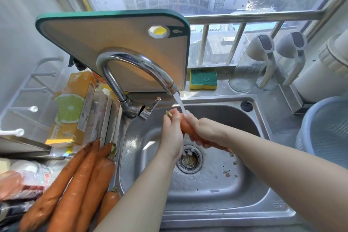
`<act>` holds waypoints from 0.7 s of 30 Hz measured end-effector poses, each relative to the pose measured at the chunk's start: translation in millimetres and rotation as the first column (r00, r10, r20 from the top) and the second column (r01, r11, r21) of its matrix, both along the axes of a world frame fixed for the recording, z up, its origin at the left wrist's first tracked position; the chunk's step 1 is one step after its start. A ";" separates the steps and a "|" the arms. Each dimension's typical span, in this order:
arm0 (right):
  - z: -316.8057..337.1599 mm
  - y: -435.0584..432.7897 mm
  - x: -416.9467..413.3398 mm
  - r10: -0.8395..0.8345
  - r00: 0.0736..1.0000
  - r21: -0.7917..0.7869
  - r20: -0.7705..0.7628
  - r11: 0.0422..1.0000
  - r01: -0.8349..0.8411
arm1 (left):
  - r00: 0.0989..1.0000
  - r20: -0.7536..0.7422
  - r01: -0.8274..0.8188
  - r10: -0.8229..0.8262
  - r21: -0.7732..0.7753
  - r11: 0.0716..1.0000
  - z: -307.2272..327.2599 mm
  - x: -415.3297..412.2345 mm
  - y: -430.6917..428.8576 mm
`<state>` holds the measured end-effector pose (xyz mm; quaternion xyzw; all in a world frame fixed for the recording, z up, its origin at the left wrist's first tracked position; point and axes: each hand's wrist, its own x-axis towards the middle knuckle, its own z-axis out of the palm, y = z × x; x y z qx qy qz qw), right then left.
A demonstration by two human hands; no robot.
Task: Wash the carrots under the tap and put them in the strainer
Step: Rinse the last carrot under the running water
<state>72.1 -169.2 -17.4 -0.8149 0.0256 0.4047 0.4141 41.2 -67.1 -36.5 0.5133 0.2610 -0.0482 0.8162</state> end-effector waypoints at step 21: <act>25.9 -28.9 23.9 0.395 0.834 -0.181 0.385 0.918 -0.352 | 0.870 -0.442 0.470 -0.220 0.608 0.640 -3.1 -7.1 35.7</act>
